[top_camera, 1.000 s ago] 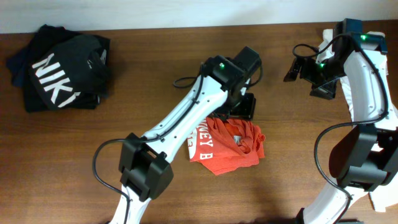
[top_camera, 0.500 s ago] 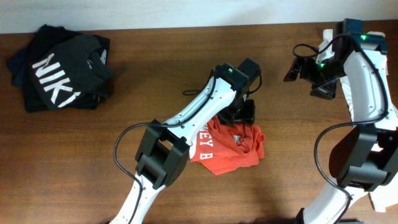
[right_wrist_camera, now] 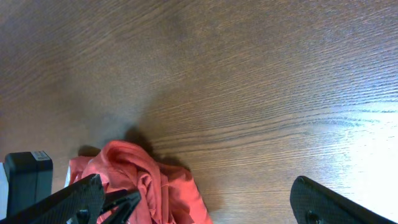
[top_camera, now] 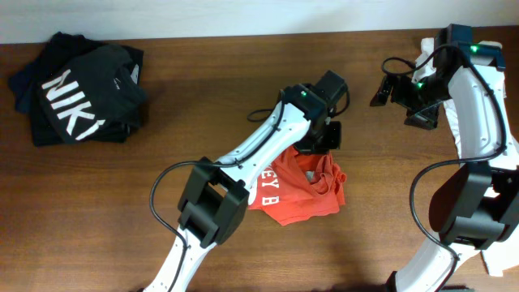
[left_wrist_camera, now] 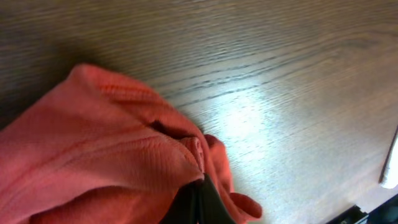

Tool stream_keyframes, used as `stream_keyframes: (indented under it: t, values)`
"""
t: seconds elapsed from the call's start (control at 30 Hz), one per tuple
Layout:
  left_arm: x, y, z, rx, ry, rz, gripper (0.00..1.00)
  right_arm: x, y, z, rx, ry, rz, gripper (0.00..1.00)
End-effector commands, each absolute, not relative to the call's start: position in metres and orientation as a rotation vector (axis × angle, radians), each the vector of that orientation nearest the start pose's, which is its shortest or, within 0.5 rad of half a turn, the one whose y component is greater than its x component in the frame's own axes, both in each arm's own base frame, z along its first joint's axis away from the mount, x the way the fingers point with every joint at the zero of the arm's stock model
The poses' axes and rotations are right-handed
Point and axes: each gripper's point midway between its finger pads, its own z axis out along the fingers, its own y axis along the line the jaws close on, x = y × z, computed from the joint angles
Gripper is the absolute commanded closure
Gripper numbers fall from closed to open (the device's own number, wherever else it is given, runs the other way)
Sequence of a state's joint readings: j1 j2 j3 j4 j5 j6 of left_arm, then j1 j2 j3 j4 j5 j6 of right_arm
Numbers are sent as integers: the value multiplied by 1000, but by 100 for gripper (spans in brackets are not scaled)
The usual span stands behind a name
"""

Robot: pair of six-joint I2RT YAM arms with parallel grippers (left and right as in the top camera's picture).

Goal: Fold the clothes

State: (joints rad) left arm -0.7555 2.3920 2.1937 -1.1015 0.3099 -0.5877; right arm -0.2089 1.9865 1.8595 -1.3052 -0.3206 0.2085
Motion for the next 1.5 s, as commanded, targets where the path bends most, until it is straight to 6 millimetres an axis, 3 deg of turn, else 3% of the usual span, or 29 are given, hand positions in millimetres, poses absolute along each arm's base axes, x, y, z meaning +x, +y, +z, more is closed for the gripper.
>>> stream_keyframes:
  t: [0.0,0.07,0.1,0.2,0.27,0.33,0.47,0.53,0.63,0.7,0.83,1.03,1.13,1.17,1.23,1.47]
  values:
    - [339,-422,64,382,3026,-662,82,413,-34,154,574,2895,465,1]
    - [326,-435,48,431,3042,-652,76,413,-34,154,574,2895,464,1]
    - [323,-437,47,444,3044,-650,69,413,-34,154,574,2895,465,1]
    - [314,-446,57,491,3029,-691,59,413,-34,154,574,2895,464,1]
    - [309,-458,85,597,2970,-809,55,413,-34,154,574,2895,464,1]
    - [307,-457,116,622,2938,-833,52,413,-34,154,574,2895,465,1]
    - [292,-439,179,680,2911,-826,41,413,-34,154,574,2895,464,1]
    - [281,-423,193,671,2955,-779,36,413,-34,154,574,2895,464,1]
    - [275,-382,176,626,3076,-471,36,413,-34,154,574,2895,465,1]
    - [269,-366,165,618,3132,-352,35,413,-34,154,574,2895,464,1]
    - [259,-371,139,650,3174,-310,35,413,-34,154,574,2895,465,1]
    - [261,-389,78,637,3170,-327,38,413,-34,154,574,2895,465,1]
    - [259,-394,74,643,3170,-368,56,413,-34,154,574,2895,465,1]
    - [260,-395,74,645,3164,-374,66,413,-34,154,574,2895,465,1]
    - [257,-400,75,664,3153,-382,99,413,-34,154,574,2895,465,1]
    - [230,-429,76,838,3075,-417,100,413,-34,154,574,2895,465,1]
